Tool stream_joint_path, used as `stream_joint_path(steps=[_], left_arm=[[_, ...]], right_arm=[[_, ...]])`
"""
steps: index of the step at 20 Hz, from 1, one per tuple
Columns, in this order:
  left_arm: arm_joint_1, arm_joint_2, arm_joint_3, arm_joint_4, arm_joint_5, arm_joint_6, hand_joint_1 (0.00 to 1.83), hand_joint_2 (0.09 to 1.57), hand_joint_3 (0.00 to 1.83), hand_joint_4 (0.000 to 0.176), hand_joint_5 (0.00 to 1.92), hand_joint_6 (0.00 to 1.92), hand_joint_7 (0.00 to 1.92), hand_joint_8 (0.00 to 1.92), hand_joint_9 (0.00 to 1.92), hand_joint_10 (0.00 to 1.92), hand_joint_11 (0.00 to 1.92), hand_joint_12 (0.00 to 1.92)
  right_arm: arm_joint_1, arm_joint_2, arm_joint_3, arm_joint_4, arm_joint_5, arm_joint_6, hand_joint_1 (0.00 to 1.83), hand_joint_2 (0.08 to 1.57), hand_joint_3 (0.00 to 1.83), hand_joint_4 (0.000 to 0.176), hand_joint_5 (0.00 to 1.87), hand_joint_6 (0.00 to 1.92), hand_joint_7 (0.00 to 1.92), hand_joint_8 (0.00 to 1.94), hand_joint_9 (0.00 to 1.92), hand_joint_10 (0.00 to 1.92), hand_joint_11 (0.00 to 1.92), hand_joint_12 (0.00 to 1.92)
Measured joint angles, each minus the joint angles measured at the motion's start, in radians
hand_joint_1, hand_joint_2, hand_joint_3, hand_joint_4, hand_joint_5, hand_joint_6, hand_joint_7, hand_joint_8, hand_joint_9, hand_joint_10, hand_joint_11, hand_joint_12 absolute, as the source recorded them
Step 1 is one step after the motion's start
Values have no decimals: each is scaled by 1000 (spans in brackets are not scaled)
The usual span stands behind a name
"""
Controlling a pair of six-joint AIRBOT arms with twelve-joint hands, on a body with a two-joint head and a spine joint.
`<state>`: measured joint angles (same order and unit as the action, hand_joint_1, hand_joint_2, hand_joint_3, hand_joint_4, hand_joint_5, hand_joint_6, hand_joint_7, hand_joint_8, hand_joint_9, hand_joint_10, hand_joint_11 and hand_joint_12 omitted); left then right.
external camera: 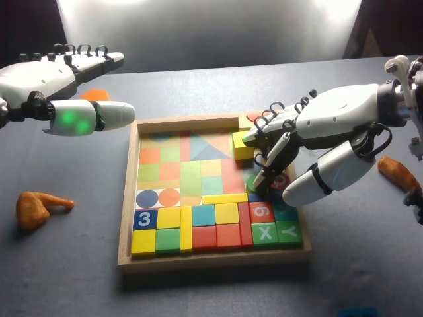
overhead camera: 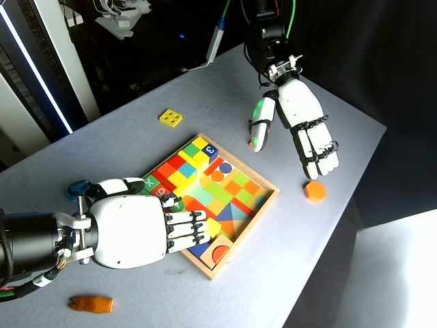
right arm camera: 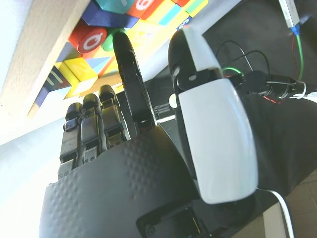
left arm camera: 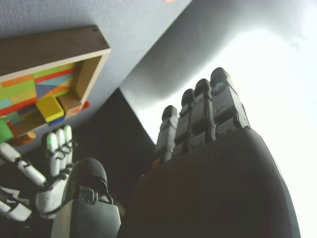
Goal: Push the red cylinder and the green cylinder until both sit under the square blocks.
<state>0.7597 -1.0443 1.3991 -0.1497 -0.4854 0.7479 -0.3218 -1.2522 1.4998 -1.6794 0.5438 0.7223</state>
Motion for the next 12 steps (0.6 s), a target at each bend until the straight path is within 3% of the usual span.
stream_joint_path(steps=[2,7,8,11,12], left_arm=[[0,0,0,0,0,0,0,1108,0,107,0,0,0,0,0,0,0,0],[0,0,0,0,0,0,0,1115,0,100,0,0,0,0,0,0,0,0],[0,0,0,0,0,0,0,1111,0,109,0,0,0,0,0,0,0,0],[4,0,0,-1,-2,0,0,1115,0,114,0,0,0,0,0,0,0,0],[4,0,0,-3,0,0,0,1105,0,117,0,0,0,0,0,0,0,0]], right_arm=[[3,0,0,-6,0,-1,186,1178,0,176,681,1,0,0,0,0,0,0],[18,0,0,-26,2,-3,180,1169,0,176,684,2,0,0,0,0,0,0],[20,0,0,-26,2,-5,206,1166,0,175,706,9,14,5,0,0,0,0],[25,0,0,-7,5,-27,230,1163,0,175,699,3,5,0,0,0,0,0],[31,0,0,12,10,-47,270,1163,0,153,687,1,1,0,0,0,0,0]])
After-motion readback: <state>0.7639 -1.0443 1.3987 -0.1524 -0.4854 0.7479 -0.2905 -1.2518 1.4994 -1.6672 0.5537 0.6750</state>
